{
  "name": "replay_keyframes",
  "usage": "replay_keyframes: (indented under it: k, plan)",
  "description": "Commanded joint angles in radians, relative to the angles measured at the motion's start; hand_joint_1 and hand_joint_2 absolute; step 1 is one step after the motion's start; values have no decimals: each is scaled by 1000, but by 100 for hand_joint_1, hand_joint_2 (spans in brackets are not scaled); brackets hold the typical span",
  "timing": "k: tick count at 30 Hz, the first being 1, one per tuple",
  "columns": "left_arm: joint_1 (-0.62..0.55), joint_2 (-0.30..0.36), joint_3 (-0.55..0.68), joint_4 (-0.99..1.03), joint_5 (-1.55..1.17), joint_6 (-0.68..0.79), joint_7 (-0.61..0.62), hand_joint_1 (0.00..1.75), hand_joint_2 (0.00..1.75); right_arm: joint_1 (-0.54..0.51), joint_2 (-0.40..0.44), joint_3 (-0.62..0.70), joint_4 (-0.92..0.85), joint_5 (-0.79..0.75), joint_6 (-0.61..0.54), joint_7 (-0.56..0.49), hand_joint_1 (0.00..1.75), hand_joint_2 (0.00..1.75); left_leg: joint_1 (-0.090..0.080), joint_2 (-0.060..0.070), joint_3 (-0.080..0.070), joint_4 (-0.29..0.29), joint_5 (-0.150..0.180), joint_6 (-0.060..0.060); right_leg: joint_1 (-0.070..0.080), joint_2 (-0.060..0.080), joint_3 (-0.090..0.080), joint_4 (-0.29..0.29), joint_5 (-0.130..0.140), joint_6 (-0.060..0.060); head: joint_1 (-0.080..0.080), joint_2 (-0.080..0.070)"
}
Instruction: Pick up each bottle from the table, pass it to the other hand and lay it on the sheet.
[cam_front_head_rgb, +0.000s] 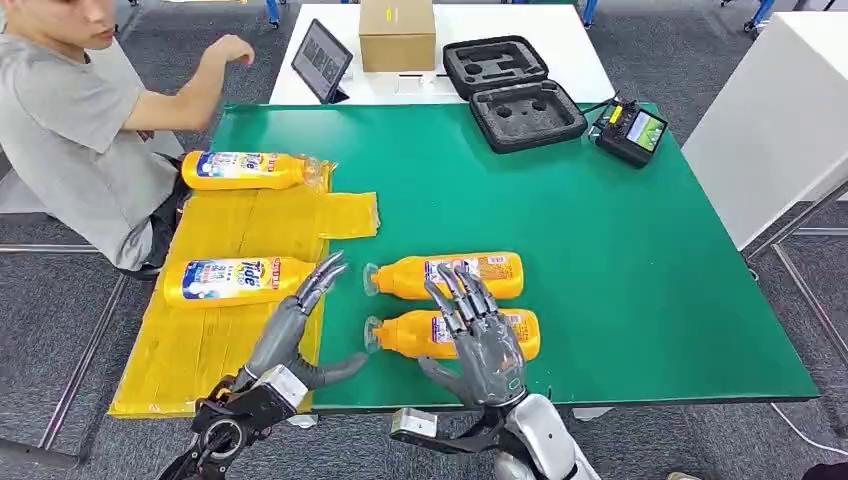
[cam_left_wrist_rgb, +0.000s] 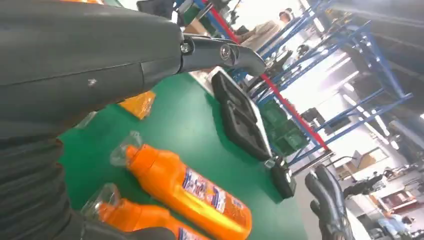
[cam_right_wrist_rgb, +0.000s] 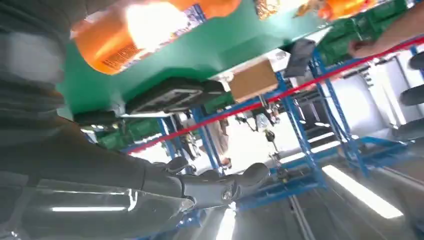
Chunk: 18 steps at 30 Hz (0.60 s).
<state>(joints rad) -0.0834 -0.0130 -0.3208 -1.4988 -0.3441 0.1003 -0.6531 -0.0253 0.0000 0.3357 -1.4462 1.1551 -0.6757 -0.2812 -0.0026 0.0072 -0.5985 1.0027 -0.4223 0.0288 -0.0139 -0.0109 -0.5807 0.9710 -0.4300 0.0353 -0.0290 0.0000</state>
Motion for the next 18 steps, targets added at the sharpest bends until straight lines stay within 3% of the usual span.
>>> replay_keyframes:
  k: [1,6,18]
  plan:
    - [10,-11,20,12,-14,-17,27,0,175,-7,-23,-21,69,53,42,95,0,175,1,0,2,-1,-1,-1,1,1,2,-1,-1,-1,0,0]
    - [14,-10,22,21,-19,-21,28,0,175,27,-23,-89,53,110,81,169,0,175,1,-2,3,0,-1,-2,1,-1,4,-1,-1,-1,0,0]
    - [-36,-24,10,60,-27,-42,47,0,175,45,-16,-138,87,99,122,184,0,175,1,-3,2,0,-1,-2,1,-1,3,-1,-1,-1,0,0]
